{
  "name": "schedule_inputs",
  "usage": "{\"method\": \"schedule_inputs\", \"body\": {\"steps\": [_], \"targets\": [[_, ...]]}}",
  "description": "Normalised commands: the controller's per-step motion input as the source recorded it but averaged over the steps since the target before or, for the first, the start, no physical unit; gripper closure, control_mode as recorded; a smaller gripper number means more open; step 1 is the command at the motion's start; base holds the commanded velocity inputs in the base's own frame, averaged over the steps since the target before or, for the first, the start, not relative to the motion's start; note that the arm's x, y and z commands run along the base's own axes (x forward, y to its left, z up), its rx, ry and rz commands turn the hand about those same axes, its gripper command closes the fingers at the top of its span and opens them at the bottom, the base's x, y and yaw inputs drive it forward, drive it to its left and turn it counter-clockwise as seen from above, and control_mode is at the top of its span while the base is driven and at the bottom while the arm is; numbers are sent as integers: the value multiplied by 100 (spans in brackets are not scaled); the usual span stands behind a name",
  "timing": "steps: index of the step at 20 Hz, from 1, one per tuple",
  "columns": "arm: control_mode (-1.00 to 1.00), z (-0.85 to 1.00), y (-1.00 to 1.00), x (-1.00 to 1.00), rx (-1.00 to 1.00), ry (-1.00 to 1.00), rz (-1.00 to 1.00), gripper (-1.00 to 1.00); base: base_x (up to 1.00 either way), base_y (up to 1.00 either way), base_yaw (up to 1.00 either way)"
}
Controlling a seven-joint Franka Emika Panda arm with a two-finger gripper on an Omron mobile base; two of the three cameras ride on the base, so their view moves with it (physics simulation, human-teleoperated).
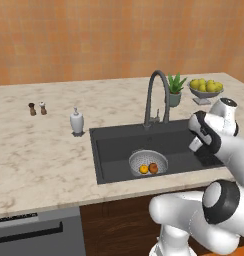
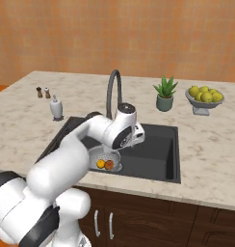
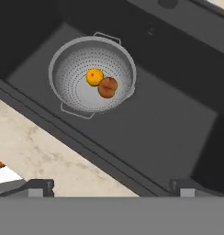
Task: Put the colander in the sink, put the peach, tangerine in the colander, and turn on the sink faucet and pour water over the colander.
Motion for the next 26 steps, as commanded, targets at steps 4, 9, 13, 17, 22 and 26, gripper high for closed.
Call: {"method": "schedule_inputs", "body": {"steps": [4,9,13,17,22,26], "targets": [[-100,18,-32,47,37,-10,33,-100,0,0,0],[-100,9,-23,49,31,-20,25,-100,0,0,0],[-100,12,-5,65,26,-12,3,-100,0,0,0],[-100,7,-1,63,25,-8,0,-100,0,0,0],[-100,4,1,51,19,-35,0,-100,0,0,0],[-100,-1,5,39,16,-39,3,-100,0,0,0]]}}
